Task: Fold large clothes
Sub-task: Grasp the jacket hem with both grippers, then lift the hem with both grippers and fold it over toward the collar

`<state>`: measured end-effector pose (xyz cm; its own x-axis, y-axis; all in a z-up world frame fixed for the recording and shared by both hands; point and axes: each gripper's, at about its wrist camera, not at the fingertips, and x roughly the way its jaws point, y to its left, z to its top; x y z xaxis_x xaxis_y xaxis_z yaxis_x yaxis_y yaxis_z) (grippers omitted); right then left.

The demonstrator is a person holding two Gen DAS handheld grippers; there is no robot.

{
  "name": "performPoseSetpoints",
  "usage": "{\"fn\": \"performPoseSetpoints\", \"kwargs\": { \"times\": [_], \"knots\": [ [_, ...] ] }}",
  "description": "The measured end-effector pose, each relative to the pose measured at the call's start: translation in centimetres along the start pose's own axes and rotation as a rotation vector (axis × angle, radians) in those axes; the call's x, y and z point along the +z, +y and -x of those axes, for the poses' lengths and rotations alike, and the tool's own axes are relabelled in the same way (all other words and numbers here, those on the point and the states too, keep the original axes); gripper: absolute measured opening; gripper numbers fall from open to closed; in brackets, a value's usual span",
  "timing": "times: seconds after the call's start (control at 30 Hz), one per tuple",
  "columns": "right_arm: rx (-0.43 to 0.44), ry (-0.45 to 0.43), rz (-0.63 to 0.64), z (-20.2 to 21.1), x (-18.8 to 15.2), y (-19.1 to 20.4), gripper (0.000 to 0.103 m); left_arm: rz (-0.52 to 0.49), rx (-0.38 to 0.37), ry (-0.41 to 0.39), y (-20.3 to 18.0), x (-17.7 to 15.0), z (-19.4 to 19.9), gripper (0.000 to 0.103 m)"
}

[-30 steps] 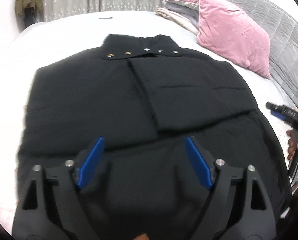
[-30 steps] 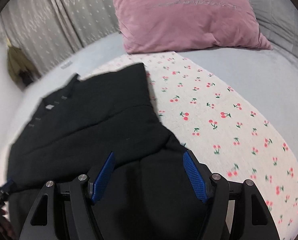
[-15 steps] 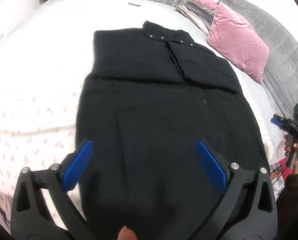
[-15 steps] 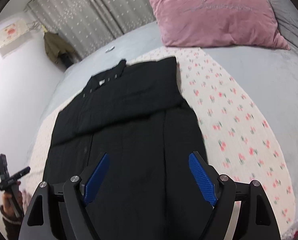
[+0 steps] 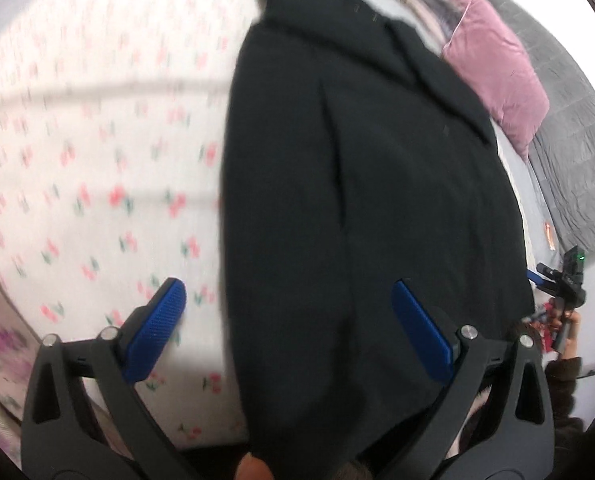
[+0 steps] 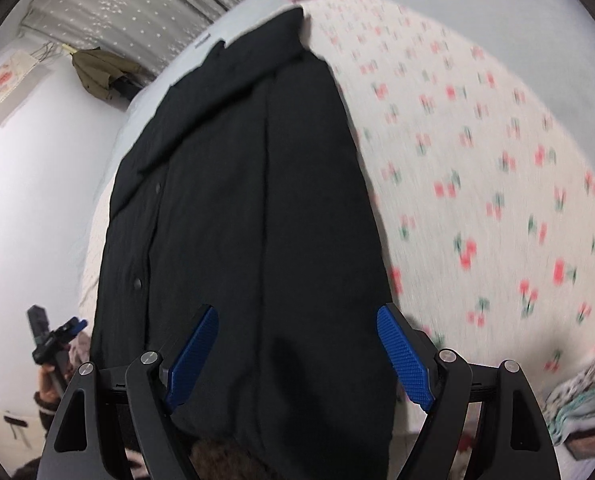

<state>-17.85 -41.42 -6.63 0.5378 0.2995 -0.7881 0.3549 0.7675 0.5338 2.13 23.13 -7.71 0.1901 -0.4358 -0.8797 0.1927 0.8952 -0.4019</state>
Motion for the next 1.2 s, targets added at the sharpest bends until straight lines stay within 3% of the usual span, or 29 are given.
{"fn": "performPoseSetpoints", "kwargs": {
  "times": [0.1,0.37,0.5,0.6,0.67,0.7,0.73,0.8,0.83,1.07,1.2],
  "knots": [
    [0.05,-0.006,-0.023,0.1,-0.8,-1.2,0.083,0.039,-0.087,0.113,1.0,-0.8,-1.6,0.102],
    [0.201,0.002,-0.064,-0.2,-2.1,-2.4,0.083,0.014,-0.143,0.146,0.5,-1.9,-2.1,0.102],
    [0.24,-0.014,-0.059,-0.6,-2.7,-2.0,0.083,-0.012,-0.248,0.178,-0.2,-3.1,-2.1,0.102],
    [0.3,-0.034,-0.073,-0.6,-3.4,-2.1,0.08,-0.008,-0.335,0.196,-1.0,-4.1,-2.3,0.081],
    [0.345,-0.044,-0.097,-0.9,-3.7,-2.2,0.071,0.036,-0.409,0.238,-1.3,-4.8,-3.3,0.047],
    [0.381,-0.056,-0.109,-1.1,-3.9,-2.2,0.07,0.04,-0.403,0.245,-1.5,-5.0,-3.4,0.037],
    [0.418,-0.061,-0.12,-1.2,-4.1,-2.2,0.065,0.034,-0.385,0.232,-1.6,-5.0,-3.3,0.027],
    [0.499,-0.061,-0.154,-1.5,-4.4,-2.2,0.042,0.016,-0.382,0.156,-2.4,-5.0,-2.2,0.02],
    [0.527,-0.063,-0.163,-1.7,-4.5,-1.9,0.023,0.009,-0.398,0.12,-2.8,-5.0,-1.6,0.017],
    [0.56,-0.214,-0.058,1.9,-4.2,2.8,0.011,-0.069,-0.525,-0.122,-6.7,-4.2,3.5,0.012],
    [0.565,-0.29,-0.017,4.9,-3.4,4.6,0.01,-0.118,-0.516,-0.197,-8.3,-3.8,5.6,0.012]
  ]
}}
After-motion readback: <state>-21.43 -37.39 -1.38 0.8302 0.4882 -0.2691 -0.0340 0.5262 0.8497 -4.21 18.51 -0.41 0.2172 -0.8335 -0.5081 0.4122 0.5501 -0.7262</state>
